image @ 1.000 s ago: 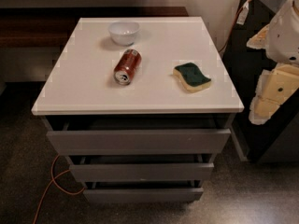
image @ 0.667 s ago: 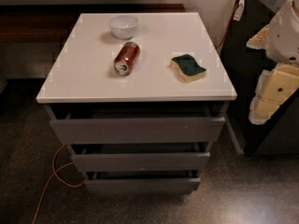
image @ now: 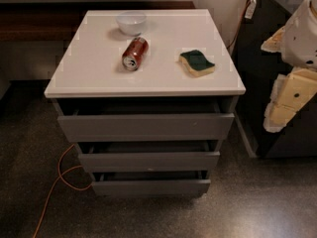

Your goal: Place coke can into middle drawer

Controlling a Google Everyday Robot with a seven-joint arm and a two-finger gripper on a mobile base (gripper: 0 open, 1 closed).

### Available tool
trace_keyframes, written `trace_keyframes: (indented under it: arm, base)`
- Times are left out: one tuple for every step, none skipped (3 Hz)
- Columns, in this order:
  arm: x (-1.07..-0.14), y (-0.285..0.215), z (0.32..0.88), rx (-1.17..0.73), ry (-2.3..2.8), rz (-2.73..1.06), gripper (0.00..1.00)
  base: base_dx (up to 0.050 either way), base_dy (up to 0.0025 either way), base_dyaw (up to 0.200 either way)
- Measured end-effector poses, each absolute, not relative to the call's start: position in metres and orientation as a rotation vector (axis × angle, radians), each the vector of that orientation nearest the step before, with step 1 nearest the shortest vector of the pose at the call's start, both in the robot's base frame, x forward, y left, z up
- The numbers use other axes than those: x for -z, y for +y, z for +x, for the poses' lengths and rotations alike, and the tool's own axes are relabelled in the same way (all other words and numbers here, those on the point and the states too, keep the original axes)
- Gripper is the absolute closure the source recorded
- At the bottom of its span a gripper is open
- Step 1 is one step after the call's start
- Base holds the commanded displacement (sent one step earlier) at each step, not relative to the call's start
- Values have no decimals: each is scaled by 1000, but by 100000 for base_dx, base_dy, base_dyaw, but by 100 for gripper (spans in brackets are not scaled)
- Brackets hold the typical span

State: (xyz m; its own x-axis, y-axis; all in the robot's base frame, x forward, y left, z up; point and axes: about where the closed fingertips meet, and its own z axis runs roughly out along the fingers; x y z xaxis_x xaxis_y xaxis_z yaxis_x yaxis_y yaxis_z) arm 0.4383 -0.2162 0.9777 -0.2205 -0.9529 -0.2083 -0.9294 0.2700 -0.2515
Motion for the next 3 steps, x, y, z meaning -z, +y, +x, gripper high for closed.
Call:
trace_keyframes:
  arm:
    - [-966,-208,443,26,2234,-1716,0]
    - [-943,-192,444,-89,2196,-1698,0]
    - [-908,-175,439,-175,2150,-1722,0]
  base:
    - [0,0,0]
    - [0,0,0]
    - [0,0,0]
